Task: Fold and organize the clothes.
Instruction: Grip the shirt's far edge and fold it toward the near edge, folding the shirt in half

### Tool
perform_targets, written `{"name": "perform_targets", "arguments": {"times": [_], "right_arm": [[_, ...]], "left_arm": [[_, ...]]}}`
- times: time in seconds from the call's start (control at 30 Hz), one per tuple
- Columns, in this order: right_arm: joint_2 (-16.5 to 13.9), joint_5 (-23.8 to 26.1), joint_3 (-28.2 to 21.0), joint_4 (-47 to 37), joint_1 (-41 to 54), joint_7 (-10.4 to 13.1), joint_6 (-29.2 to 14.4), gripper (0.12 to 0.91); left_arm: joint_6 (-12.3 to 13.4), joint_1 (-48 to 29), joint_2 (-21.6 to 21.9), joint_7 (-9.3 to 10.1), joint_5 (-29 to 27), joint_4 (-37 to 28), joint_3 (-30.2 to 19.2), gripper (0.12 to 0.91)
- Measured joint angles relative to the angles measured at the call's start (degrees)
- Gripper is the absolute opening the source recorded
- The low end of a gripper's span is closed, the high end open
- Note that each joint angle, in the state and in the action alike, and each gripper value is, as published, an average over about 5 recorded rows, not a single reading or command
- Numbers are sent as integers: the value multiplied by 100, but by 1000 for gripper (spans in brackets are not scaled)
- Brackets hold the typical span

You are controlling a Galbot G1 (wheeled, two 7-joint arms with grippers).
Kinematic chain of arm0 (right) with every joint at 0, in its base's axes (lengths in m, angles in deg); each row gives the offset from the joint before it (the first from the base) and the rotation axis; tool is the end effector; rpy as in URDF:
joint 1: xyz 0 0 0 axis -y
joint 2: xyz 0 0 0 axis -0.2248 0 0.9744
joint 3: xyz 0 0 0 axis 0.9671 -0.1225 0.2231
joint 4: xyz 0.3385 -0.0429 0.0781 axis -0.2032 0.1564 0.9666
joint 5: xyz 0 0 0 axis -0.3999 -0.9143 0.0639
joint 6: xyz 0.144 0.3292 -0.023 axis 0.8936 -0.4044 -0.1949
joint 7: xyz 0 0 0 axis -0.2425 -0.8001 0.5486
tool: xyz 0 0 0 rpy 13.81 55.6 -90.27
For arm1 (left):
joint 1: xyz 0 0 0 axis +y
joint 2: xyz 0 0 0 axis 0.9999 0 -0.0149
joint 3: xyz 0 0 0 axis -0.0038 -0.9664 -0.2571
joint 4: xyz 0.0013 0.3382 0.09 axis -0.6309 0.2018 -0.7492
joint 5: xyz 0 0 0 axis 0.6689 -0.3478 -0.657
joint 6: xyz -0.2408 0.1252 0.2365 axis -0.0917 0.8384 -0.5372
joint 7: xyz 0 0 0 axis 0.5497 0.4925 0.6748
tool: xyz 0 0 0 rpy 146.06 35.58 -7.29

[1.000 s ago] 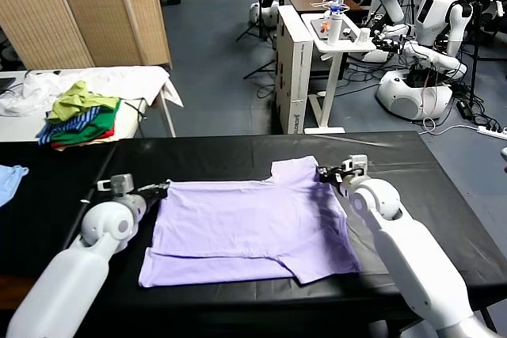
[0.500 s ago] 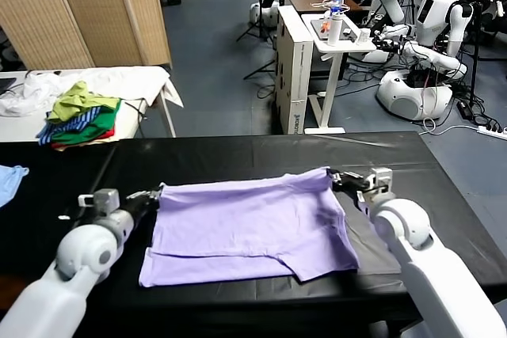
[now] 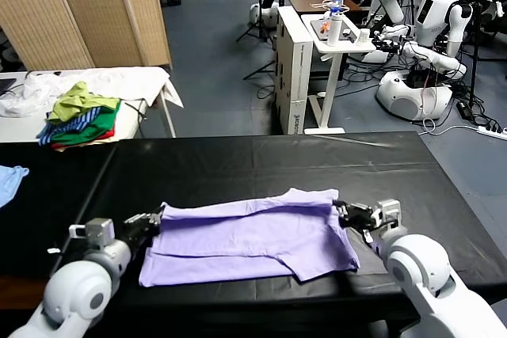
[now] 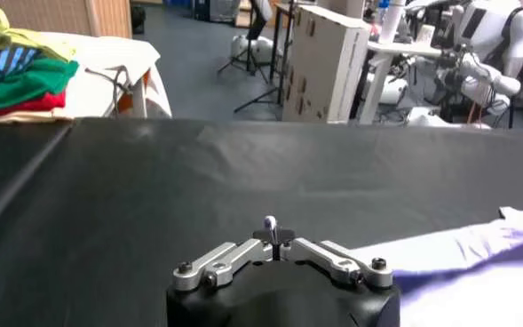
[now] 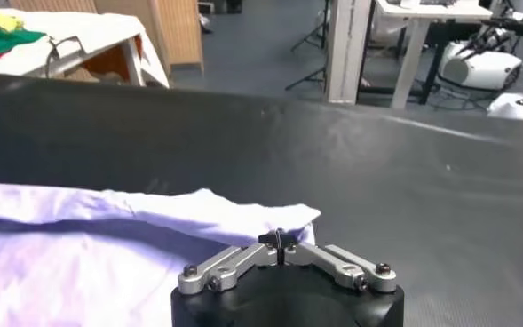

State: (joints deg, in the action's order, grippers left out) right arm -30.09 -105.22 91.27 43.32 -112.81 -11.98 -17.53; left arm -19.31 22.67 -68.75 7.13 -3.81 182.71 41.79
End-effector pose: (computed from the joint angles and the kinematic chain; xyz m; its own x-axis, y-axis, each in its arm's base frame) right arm 0.2808 -0.0742 -0.2204 -0.8037 -0.2079 0.5576 -0.2517 0.9678 -0.0019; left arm 0.2312 0.1061 -0.2249 -0.8605 0.0944 0.5006 0.0601 0.9946 -0.0842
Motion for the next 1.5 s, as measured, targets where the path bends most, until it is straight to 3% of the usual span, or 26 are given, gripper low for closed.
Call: {"name": "perform_targets", "arguments": {"times": [0.87, 1.13, 1.5], "right_arm": [[-211, 73, 88, 264, -532, -124, 0, 140], [-241, 128, 73, 272, -579, -129, 0, 140], [-265, 181, 46, 237, -572, -162, 0, 140]], "left_arm": [[100, 1005, -435, 33, -502, 461, 359, 147], [285, 1273, -605, 75, -823, 581, 310, 147], [525, 1568, -804, 293, -981, 557, 258, 147]]}}
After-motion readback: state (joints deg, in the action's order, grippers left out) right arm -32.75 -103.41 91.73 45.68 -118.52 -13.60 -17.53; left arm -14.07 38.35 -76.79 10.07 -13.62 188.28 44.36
